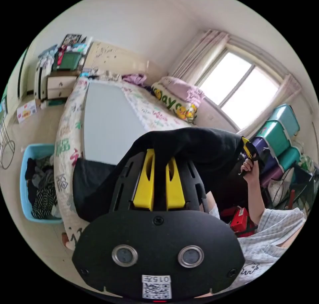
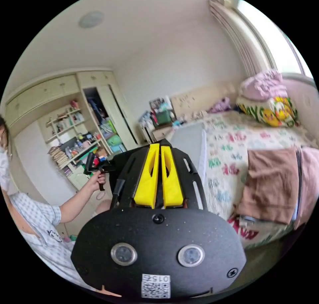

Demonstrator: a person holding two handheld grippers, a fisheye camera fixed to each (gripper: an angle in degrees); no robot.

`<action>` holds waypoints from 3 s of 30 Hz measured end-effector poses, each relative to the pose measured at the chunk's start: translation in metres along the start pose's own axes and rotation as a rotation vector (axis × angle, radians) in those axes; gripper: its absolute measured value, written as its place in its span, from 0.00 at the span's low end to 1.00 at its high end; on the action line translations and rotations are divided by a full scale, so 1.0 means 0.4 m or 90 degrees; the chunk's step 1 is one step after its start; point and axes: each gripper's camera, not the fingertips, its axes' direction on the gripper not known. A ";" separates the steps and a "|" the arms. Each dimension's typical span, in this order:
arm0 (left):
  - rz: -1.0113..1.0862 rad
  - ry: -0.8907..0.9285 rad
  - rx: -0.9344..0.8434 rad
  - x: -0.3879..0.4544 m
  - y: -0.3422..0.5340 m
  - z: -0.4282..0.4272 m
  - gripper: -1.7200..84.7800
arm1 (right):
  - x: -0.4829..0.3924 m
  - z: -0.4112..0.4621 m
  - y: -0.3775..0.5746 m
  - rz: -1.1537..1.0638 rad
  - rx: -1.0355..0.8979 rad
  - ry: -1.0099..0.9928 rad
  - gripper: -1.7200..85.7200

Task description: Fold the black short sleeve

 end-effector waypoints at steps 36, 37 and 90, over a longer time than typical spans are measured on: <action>-0.074 -0.217 0.536 0.072 0.950 -0.275 0.05 | 0.229 0.526 0.330 -0.166 -0.199 0.190 0.16; -0.084 -0.217 0.530 0.068 0.953 -0.266 0.06 | 0.187 0.563 0.343 -0.203 -0.207 0.172 0.18; 0.298 -0.179 -0.248 0.440 0.275 0.704 0.12 | 0.380 0.487 0.686 -0.347 -0.577 0.058 0.19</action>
